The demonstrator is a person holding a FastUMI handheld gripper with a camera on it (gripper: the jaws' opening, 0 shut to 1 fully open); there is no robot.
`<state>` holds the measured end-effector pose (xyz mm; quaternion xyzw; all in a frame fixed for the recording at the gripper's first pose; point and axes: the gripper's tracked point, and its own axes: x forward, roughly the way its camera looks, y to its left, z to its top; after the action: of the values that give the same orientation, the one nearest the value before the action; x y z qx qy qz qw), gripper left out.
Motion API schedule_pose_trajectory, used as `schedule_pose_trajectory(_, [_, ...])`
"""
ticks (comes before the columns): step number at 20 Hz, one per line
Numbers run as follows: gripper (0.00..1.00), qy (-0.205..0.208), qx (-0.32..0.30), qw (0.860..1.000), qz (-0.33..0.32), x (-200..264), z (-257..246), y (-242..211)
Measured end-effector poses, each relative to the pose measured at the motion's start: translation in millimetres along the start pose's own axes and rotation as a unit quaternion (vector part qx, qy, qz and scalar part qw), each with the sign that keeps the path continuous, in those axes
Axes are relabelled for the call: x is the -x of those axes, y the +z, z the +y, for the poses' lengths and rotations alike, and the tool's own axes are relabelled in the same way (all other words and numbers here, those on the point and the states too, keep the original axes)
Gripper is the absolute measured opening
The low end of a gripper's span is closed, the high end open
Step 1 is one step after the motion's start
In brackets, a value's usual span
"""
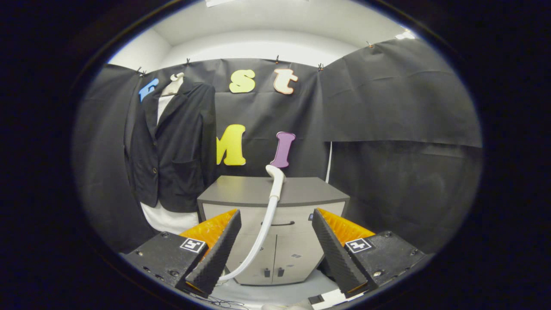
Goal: Iron the clothes twice with a garment steamer, once on the left side and once on the right side.
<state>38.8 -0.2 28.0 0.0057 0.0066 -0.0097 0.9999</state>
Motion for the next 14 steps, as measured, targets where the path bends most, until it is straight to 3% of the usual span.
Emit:
schedule_pose_trajectory(6, [1.00,-0.004,-0.008,1.000,0.011,-77.6,-14.7,35.1])
schedule_pose_trajectory(14, [1.00,0.022,-0.013,0.998,0.049,-221.7,-18.9,62.8])
